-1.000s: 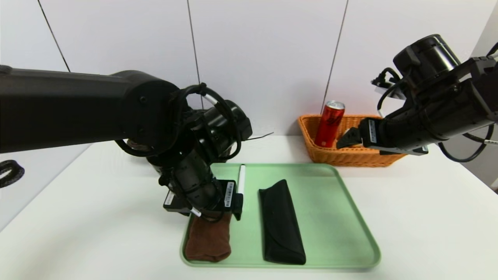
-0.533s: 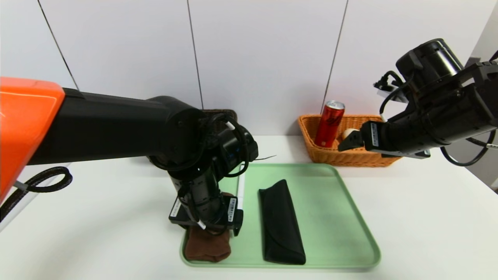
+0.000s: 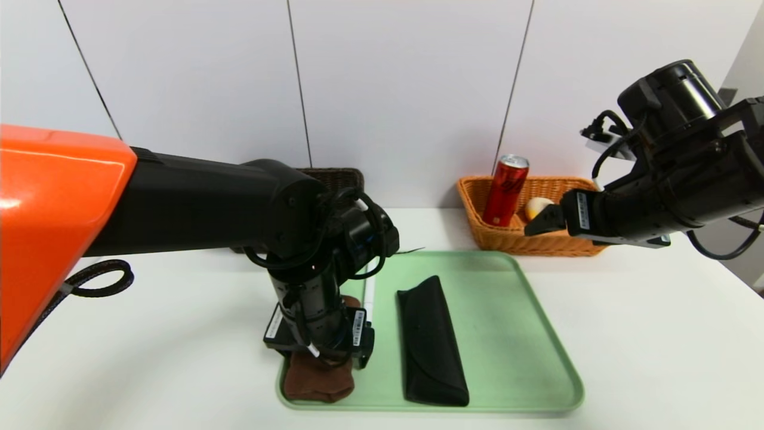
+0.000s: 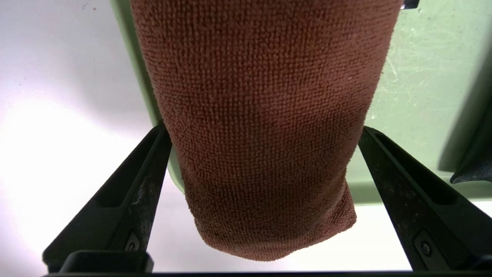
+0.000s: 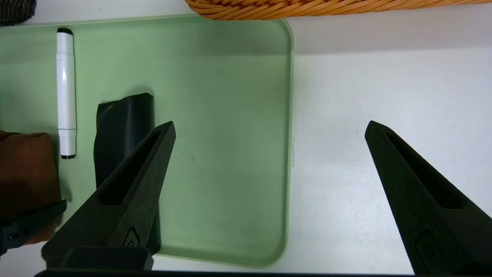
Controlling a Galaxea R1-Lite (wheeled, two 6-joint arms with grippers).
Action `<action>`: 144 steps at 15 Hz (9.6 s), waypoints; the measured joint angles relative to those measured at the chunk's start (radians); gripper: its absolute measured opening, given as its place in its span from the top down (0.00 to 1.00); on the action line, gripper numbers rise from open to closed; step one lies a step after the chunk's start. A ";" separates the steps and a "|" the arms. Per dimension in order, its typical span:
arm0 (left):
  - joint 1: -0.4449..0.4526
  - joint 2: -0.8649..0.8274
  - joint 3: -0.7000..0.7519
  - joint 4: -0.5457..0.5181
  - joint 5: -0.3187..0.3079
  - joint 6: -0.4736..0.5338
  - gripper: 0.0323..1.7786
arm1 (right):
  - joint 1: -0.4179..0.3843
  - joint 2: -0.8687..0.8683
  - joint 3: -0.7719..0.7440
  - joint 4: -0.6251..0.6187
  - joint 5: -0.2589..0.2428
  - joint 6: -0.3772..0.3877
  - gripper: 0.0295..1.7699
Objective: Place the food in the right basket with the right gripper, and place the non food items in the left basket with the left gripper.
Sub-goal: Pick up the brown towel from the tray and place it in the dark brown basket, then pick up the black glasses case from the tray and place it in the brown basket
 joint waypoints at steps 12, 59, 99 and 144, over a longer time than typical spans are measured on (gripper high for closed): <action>0.000 0.021 -0.007 -0.024 0.000 0.002 0.40 | 0.000 -0.007 0.011 -0.001 0.007 0.000 0.04; 0.613 0.176 -0.349 -0.544 -0.026 0.182 0.41 | -0.010 0.033 0.033 -0.061 0.008 -0.001 0.04; -0.226 0.154 -0.352 -0.117 0.119 -0.109 0.05 | -0.030 -0.139 0.325 -0.107 -0.142 -0.141 0.04; -0.225 0.161 -0.352 -0.215 0.140 0.046 0.75 | -0.043 -0.176 0.396 -0.211 -0.125 -0.160 0.03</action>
